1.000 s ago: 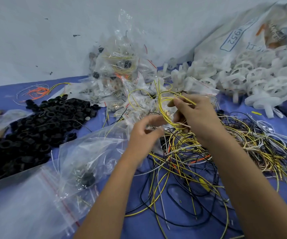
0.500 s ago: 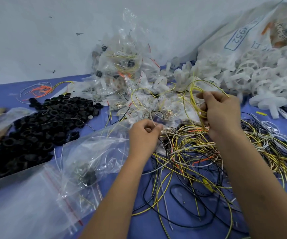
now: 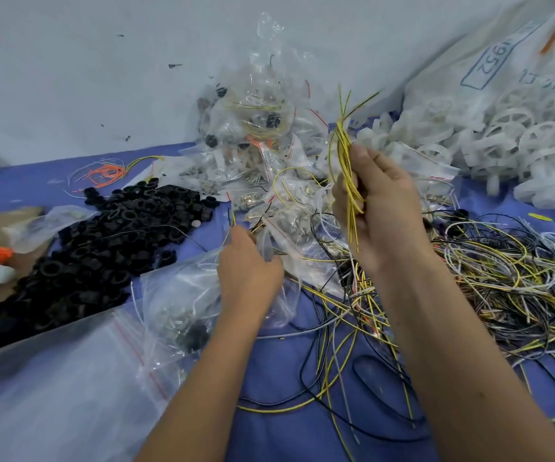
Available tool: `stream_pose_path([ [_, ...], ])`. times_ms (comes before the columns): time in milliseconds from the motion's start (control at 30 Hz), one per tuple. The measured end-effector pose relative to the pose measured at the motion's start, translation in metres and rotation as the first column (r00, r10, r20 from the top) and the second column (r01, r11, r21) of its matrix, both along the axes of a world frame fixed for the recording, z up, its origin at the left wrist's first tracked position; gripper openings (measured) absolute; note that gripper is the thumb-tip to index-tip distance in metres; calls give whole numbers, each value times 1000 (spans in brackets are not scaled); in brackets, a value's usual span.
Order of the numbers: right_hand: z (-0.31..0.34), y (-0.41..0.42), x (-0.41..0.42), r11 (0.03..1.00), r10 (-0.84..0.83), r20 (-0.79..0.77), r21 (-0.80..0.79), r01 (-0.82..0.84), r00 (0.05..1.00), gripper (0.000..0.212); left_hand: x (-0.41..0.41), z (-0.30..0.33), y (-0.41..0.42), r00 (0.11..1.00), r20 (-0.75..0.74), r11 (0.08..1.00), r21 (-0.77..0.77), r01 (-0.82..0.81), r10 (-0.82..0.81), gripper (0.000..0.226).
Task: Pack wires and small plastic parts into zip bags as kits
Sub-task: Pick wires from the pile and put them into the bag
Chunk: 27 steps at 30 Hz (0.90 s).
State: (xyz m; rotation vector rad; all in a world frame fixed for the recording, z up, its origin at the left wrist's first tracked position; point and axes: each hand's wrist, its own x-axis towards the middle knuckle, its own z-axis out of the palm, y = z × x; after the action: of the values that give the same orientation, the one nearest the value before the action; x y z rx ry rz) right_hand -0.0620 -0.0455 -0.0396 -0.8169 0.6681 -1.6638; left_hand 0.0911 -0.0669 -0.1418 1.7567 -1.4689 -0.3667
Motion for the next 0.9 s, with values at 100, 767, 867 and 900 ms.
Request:
stream_pose_path([
  [100, -8, -3, 12, 992, -98, -249, 57, 115, 964, 9, 13, -3, 1, 995, -91, 999, 20, 48, -46, 23],
  [767, -75, -3, 21, 964, -265, -952, -261, 50, 156, 13, -3, 4, 14, 895, -379, 911, -407, 65, -234, 14],
  [867, -77, -3, 28, 978, -205, -950, -205, 24, 235, 25, -7, 8, 18, 918, -295, 862, -499, 88, -264, 13],
  [900, -78, -3, 29, 985, -169, -951, -173, 8, 260, 27, -8, 9, 19, 922, -286, 854, -514, 81, -260, 13],
])
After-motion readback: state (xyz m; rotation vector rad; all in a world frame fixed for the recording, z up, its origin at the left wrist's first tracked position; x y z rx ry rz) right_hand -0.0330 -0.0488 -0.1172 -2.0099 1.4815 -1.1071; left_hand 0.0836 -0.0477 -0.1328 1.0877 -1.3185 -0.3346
